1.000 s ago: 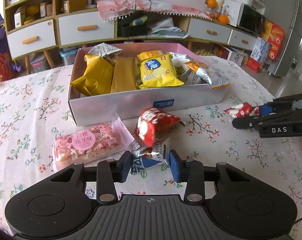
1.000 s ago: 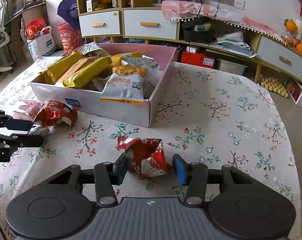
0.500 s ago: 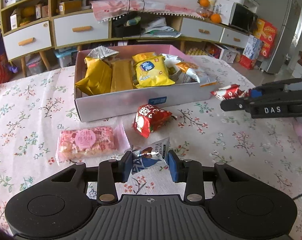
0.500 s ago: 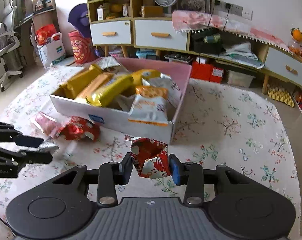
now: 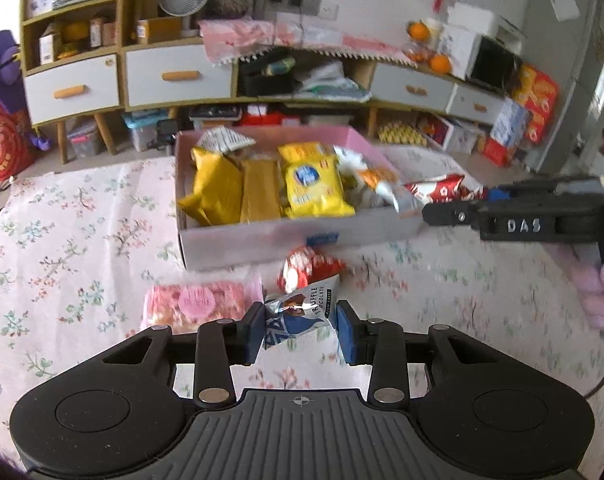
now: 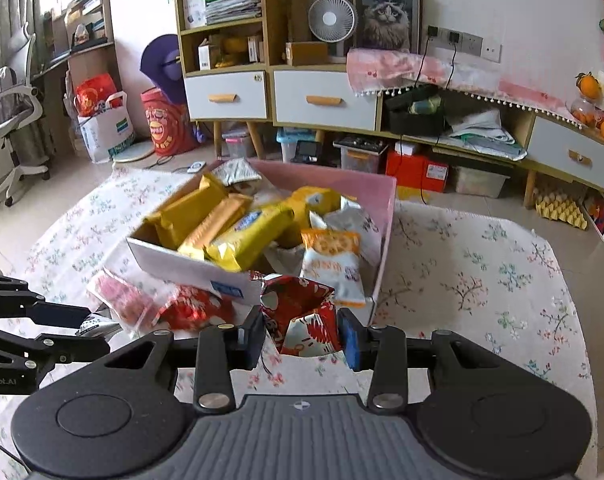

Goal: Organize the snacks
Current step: 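Carry the blue-white packet and red chip bag into the box and release them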

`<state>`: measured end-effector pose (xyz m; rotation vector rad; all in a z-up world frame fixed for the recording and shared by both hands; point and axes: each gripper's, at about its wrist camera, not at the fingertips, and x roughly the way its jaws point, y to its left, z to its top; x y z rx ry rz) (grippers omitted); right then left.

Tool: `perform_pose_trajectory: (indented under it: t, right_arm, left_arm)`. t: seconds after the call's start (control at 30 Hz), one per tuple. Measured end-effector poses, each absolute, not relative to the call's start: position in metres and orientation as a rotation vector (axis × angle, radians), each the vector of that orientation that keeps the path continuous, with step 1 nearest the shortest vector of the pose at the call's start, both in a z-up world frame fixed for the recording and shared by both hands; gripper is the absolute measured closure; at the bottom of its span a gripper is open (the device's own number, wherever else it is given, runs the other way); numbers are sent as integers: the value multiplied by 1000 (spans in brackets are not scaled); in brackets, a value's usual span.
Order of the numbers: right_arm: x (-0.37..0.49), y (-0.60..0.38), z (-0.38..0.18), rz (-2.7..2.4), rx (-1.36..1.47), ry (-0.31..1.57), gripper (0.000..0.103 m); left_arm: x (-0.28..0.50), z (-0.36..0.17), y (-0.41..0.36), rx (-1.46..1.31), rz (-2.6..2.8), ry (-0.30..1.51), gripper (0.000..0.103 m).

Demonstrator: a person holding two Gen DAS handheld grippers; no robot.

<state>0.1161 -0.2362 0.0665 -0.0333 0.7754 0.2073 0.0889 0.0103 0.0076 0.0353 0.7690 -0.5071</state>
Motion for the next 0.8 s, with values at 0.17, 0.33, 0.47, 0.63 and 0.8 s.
perform_pose_trajectory:
  t: [0.17, 0.33, 0.47, 0.63, 0.8]
  right_arm:
    - [131, -231, 78, 180, 7, 736, 85]
    - [158, -236, 78, 144, 127, 734, 85]
    - [184, -240, 72, 134, 164, 741, 85]
    - [213, -247, 64, 144, 206, 743, 85]
    - [227, -255, 58, 144, 220, 732, 84]
  left_arm:
    - [110, 19, 4, 6, -482, 741, 68]
    - [149, 24, -5, 14, -466, 730, 68]
    - [183, 23, -15, 18, -470, 714, 68]
    - [215, 18, -29, 30, -476, 686, 68]
    - [240, 12, -42, 52, -489, 664, 67]
